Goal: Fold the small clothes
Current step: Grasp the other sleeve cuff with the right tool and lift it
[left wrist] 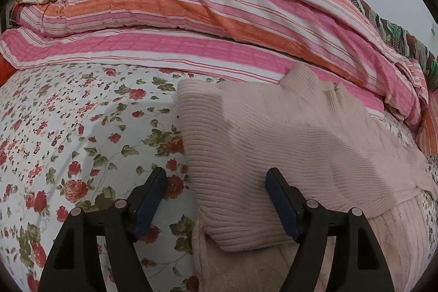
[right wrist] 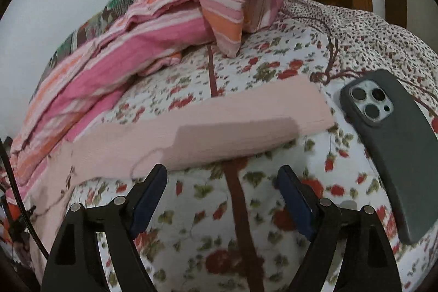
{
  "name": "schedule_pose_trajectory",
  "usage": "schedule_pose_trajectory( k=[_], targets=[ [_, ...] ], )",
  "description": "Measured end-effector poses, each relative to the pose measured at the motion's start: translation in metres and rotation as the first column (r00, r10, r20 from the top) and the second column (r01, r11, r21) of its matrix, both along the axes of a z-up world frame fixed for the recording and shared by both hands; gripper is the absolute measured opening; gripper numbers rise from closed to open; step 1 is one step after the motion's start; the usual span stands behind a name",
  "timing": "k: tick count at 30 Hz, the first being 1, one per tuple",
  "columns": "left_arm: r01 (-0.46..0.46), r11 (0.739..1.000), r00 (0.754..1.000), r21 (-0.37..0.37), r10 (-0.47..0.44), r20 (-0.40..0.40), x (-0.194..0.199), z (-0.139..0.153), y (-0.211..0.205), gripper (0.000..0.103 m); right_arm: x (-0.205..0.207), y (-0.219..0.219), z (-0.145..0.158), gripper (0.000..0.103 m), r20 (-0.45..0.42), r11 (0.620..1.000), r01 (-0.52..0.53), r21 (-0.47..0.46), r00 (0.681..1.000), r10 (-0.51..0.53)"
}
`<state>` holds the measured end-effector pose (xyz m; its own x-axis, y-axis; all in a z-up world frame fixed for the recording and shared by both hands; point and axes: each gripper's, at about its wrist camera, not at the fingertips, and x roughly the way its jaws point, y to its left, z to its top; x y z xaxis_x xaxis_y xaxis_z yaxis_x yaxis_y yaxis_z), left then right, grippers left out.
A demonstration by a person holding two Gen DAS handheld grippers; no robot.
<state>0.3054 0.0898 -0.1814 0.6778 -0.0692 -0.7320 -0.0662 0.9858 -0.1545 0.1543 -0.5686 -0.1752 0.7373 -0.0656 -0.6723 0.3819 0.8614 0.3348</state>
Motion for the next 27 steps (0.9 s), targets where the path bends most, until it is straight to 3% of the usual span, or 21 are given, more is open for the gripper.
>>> schedule_pose_trajectory(
  k=[5, 6, 7, 9, 10, 14, 19, 27],
  targets=[
    [0.002, 1.0, 1.0, 0.005, -0.002, 0.0, 0.0, 0.0, -0.002, 0.076, 0.02, -0.006, -0.001, 0.08, -0.023, 0.998, 0.057, -0.04, 0.998, -0.058],
    [0.004, 1.0, 1.0, 0.003, -0.004, 0.0, 0.0, -0.001, -0.002, 0.076, 0.029, -0.002, 0.0, 0.067, -0.048, 0.995, 0.066, -0.079, 0.996, -0.07],
    [0.004, 1.0, 1.0, 0.002, -0.004, 0.0, 0.0, -0.001, -0.002, 0.076, 0.034, 0.002, 0.002, 0.04, -0.069, 0.988, 0.068, -0.136, 0.995, -0.078],
    [0.006, 1.0, 1.0, -0.004, -0.006, 0.001, 0.0, 0.0, -0.002, 0.076, 0.038, 0.006, 0.005, 0.013, -0.072, 0.986, 0.035, -0.163, 0.996, -0.048],
    [0.006, 1.0, 1.0, -0.006, -0.006, 0.003, 0.0, 0.0, -0.001, 0.076, 0.04, 0.009, 0.008, 0.01, -0.073, 0.981, 0.04, -0.192, 0.996, -0.055],
    [0.008, 1.0, 1.0, -0.023, -0.008, 0.009, -0.002, 0.001, 0.0, 0.076, 0.039, 0.027, 0.026, 0.008, -0.05, 0.95, 0.048, -0.31, 0.997, -0.066],
    [0.004, 0.997, 1.0, -0.073, -0.003, 0.024, -0.007, 0.005, 0.009, 0.077, 0.036, 0.054, 0.059, 0.007, 0.007, 0.921, 0.05, -0.387, 0.999, -0.052],
    [-0.061, 0.967, 0.995, -0.248, 0.08, 0.064, -0.02, 0.012, 0.045, 0.08, 0.042, 0.112, 0.121, 0.006, 0.109, 0.872, 0.049, -0.487, 0.994, 0.005]
  ],
)
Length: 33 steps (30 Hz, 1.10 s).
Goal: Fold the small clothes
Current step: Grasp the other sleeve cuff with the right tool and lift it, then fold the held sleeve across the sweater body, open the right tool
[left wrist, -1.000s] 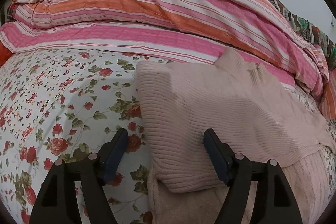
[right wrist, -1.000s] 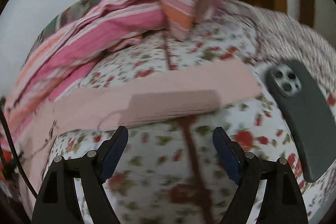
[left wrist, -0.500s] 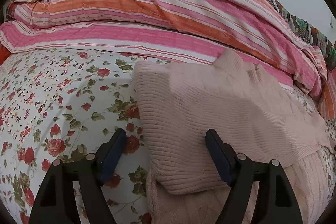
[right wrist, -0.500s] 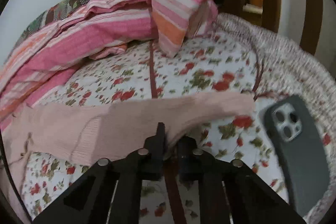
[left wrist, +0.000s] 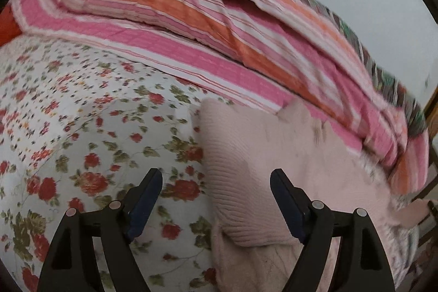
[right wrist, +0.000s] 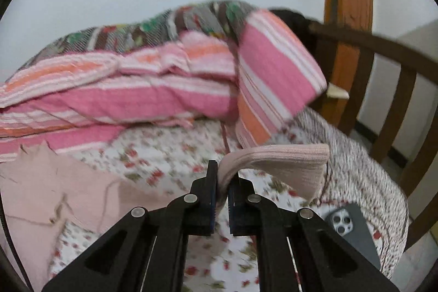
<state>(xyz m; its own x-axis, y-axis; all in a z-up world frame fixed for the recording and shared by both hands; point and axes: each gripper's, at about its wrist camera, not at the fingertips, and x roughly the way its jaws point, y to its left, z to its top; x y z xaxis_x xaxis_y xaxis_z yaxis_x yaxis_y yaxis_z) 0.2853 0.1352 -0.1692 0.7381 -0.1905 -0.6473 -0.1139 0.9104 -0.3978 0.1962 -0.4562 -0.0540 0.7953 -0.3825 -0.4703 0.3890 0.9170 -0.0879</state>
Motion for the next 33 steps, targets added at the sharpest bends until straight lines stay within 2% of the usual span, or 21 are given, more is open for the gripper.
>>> schedule_pose_trajectory(
  k=[4, 8, 12, 15, 17, 22, 25, 29, 30, 31, 32, 33],
  targets=[
    [-0.042, 0.997, 0.999, -0.064, 0.042, 0.011, -0.006, 0.003, 0.021, 0.08, 0.008, 0.043, 0.034, 0.006, 0.053, 0.997, -0.057, -0.047, 0.997, 0.059],
    [-0.074, 0.993, 0.996, -0.088, 0.078, 0.033, -0.014, 0.009, 0.036, 0.08, 0.022, 0.102, 0.061, 0.006, 0.09, 0.985, -0.142, -0.101, 0.984, 0.151],
    [-0.093, 0.991, 0.994, -0.093, 0.098, 0.054, -0.022, 0.015, 0.052, 0.08, 0.039, 0.168, 0.072, 0.006, 0.095, 0.959, -0.243, -0.148, 0.961, 0.258],
    [-0.119, 0.99, 0.989, -0.079, 0.126, 0.081, -0.029, 0.022, 0.062, 0.08, 0.054, 0.228, 0.07, 0.006, 0.079, 0.926, -0.342, -0.159, 0.931, 0.357],
    [-0.128, 0.989, 0.986, -0.079, 0.136, 0.097, -0.033, 0.025, 0.069, 0.081, 0.064, 0.264, 0.062, 0.006, 0.059, 0.901, -0.404, -0.16, 0.907, 0.417],
    [-0.121, 0.989, 0.986, -0.085, 0.13, 0.104, -0.037, 0.023, 0.08, 0.081, 0.089, 0.358, 0.023, 0.006, -0.048, 0.812, -0.568, -0.139, 0.822, 0.567],
    [-0.14, 0.988, 0.985, -0.071, 0.146, 0.09, -0.037, 0.019, 0.088, 0.081, 0.104, 0.4, -0.013, 0.006, -0.122, 0.766, -0.641, -0.048, 0.765, 0.632],
    [-0.147, 0.984, 0.984, -0.1, 0.156, 0.085, -0.037, 0.017, 0.094, 0.081, 0.119, 0.436, -0.069, 0.007, -0.215, 0.72, -0.691, 0.062, 0.695, 0.686],
    [-0.143, 0.984, 0.984, -0.104, 0.153, 0.087, -0.037, 0.017, 0.093, 0.081, 0.121, 0.442, -0.079, 0.014, -0.233, 0.708, -0.7, 0.093, 0.677, 0.699],
    [-0.139, 0.985, 0.985, -0.103, 0.148, 0.09, -0.036, 0.017, 0.091, 0.081, 0.121, 0.444, -0.087, 0.033, -0.246, 0.696, -0.707, 0.125, 0.658, 0.712],
    [-0.133, 0.986, 0.986, -0.098, 0.142, 0.09, -0.036, 0.017, 0.089, 0.081, 0.121, 0.447, -0.093, 0.045, -0.262, 0.679, -0.718, 0.156, 0.632, 0.729],
    [-0.126, 0.988, 0.987, -0.093, 0.135, 0.091, -0.035, 0.018, 0.086, 0.081, 0.12, 0.447, -0.093, 0.06, -0.262, 0.673, -0.722, 0.159, 0.627, 0.734]
  ],
)
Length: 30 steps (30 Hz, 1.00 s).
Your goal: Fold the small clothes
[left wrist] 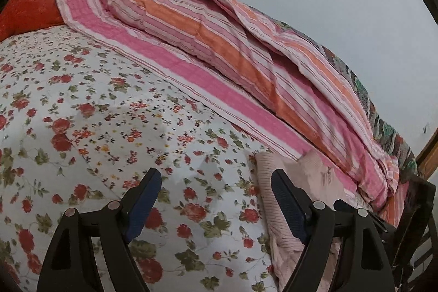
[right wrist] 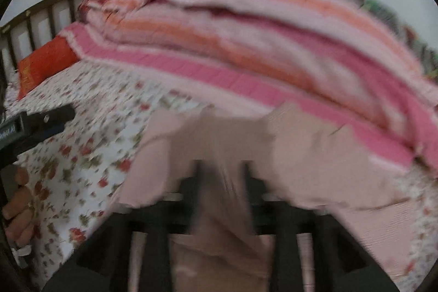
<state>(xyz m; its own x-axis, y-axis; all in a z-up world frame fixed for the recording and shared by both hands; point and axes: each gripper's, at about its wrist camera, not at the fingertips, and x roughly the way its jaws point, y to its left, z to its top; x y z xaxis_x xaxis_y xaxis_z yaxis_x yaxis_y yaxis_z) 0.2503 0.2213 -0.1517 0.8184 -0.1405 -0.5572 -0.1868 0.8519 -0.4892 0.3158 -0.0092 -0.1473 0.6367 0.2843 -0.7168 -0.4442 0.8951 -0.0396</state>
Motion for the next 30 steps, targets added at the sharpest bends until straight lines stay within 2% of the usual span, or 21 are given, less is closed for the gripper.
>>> schedule_pose_trajectory(
  k=[2, 4, 9, 13, 17, 20, 24, 27, 30],
  targets=[
    [0.023, 1.0, 1.0, 0.016, -0.023, 0.003, 0.001, 0.0, -0.008, 0.081, -0.007, -0.007, 0.006, 0.064, 0.034, 1.0, -0.008, 0.015, 0.999, 0.007],
    [0.057, 0.998, 0.998, 0.037, -0.057, 0.007, 0.003, 0.001, -0.018, 0.081, -0.017, -0.028, 0.02, 0.076, 0.071, 0.999, 0.003, 0.044, 0.997, -0.006],
    [0.163, 0.986, 0.986, 0.03, -0.164, 0.032, 0.004, 0.005, -0.046, 0.08, -0.046, -0.112, 0.044, 0.077, 0.139, 0.989, 0.079, 0.123, 0.986, -0.096],
    [0.274, 0.962, 0.961, 0.018, -0.274, 0.045, 0.003, 0.009, -0.074, 0.076, -0.059, -0.169, 0.041, 0.077, 0.174, 0.976, 0.203, 0.078, 0.961, -0.214],
    [0.317, 0.945, 0.947, 0.084, -0.321, 0.033, 0.0, 0.011, -0.101, 0.066, -0.065, -0.221, 0.02, 0.077, 0.142, 0.945, 0.32, 0.066, 0.935, -0.326],
    [0.345, 0.93, 0.938, 0.131, -0.347, -0.005, 0.005, 0.006, -0.117, 0.054, -0.067, -0.248, 0.007, 0.077, 0.092, 0.927, 0.35, 0.136, 0.927, -0.363],
    [0.342, 0.921, 0.94, 0.187, -0.337, -0.06, 0.015, -0.006, -0.128, 0.05, -0.063, -0.265, -0.002, 0.077, 0.024, 0.91, 0.361, 0.203, 0.927, -0.373],
    [0.342, 0.919, 0.939, 0.196, -0.329, -0.098, 0.02, -0.014, -0.13, 0.047, -0.063, -0.264, -0.004, 0.077, 0.017, 0.911, 0.353, 0.212, 0.931, -0.364],
    [0.33, 0.916, 0.943, 0.228, -0.308, -0.128, 0.023, -0.015, -0.133, 0.039, -0.066, -0.264, -0.005, 0.077, 0.02, 0.914, 0.35, 0.208, 0.932, -0.361]
  ],
)
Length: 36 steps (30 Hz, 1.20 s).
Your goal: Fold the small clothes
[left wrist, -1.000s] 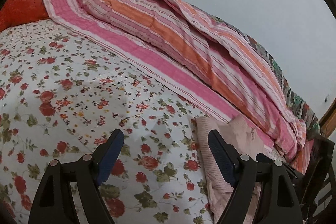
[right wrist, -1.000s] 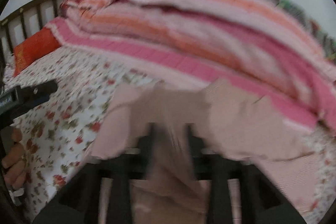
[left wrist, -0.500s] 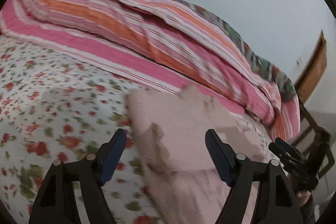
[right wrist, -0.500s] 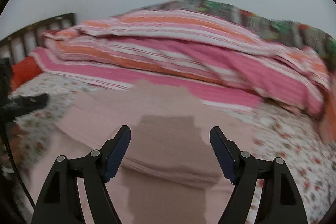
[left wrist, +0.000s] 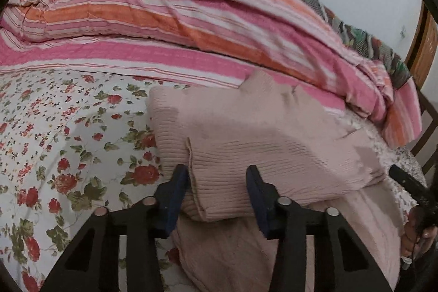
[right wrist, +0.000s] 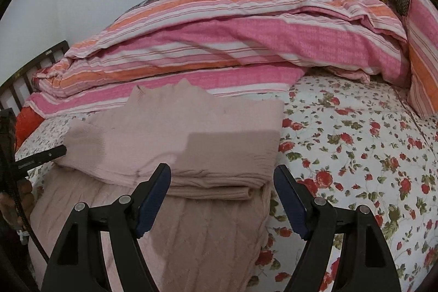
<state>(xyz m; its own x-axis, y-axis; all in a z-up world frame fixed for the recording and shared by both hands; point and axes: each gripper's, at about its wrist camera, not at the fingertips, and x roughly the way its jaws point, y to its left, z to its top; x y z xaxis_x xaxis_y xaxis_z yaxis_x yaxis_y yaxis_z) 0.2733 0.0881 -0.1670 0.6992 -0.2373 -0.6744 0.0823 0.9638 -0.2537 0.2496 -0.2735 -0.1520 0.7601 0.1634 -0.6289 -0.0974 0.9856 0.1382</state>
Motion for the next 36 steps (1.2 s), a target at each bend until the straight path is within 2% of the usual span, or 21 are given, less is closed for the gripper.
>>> schedule_pose_trajectory(
  k=[3, 5, 6, 11, 15, 20, 23, 27, 30, 36],
  targets=[
    [-0.014, 1.0, 1.0, 0.028, 0.014, 0.004, 0.003, 0.002, -0.002, 0.025, -0.002, -0.001, -0.002, 0.077, 0.004, 1.0, 0.007, -0.021, 1.0, -0.007],
    [-0.023, 0.999, 0.999, 0.029, 0.022, 0.023, 0.002, 0.006, -0.001, 0.008, -0.002, -0.005, -0.004, 0.077, -0.004, 1.0, 0.012, -0.015, 1.0, -0.012],
    [-0.02, 0.999, 0.999, 0.025, 0.019, 0.03, 0.003, 0.007, -0.001, 0.006, -0.002, -0.007, -0.005, 0.077, -0.006, 1.0, 0.014, -0.008, 1.0, -0.014],
    [-0.04, 0.999, 0.995, 0.022, 0.038, 0.093, 0.002, 0.018, -0.001, 0.005, -0.003, -0.019, -0.002, 0.077, 0.011, 0.998, 0.035, 0.045, 0.999, -0.035],
    [-0.08, 0.996, 0.984, -0.041, 0.085, 0.155, 0.005, 0.031, 0.006, 0.005, 0.0, -0.019, 0.005, 0.077, 0.032, 0.998, 0.049, 0.032, 0.998, -0.05],
    [-0.108, 0.994, 0.976, -0.018, 0.109, 0.186, 0.006, 0.035, 0.003, 0.005, 0.005, -0.018, 0.01, 0.077, 0.067, 0.997, 0.074, 0.006, 0.995, -0.074],
    [-0.123, 0.992, 0.979, 0.003, 0.121, 0.166, 0.008, 0.027, 0.004, 0.005, 0.011, -0.02, 0.005, 0.077, 0.044, 0.996, 0.088, 0.006, 0.995, -0.088],
    [-0.124, 0.991, 0.992, 0.058, 0.122, 0.037, 0.022, 0.005, 0.001, 0.006, 0.023, -0.019, -0.01, 0.077, -0.025, 0.993, 0.113, -0.033, 0.993, -0.114],
    [-0.125, 0.991, 0.992, 0.054, 0.123, 0.038, 0.02, 0.003, 0.002, 0.007, 0.035, -0.016, -0.024, 0.077, -0.119, 0.991, 0.116, -0.068, 0.985, -0.124],
    [-0.116, 0.991, 0.993, 0.065, 0.114, 0.032, 0.016, 0.001, -0.001, 0.013, 0.037, -0.021, -0.026, 0.078, -0.153, 0.992, 0.119, -0.051, 0.98, -0.126]
  ],
)
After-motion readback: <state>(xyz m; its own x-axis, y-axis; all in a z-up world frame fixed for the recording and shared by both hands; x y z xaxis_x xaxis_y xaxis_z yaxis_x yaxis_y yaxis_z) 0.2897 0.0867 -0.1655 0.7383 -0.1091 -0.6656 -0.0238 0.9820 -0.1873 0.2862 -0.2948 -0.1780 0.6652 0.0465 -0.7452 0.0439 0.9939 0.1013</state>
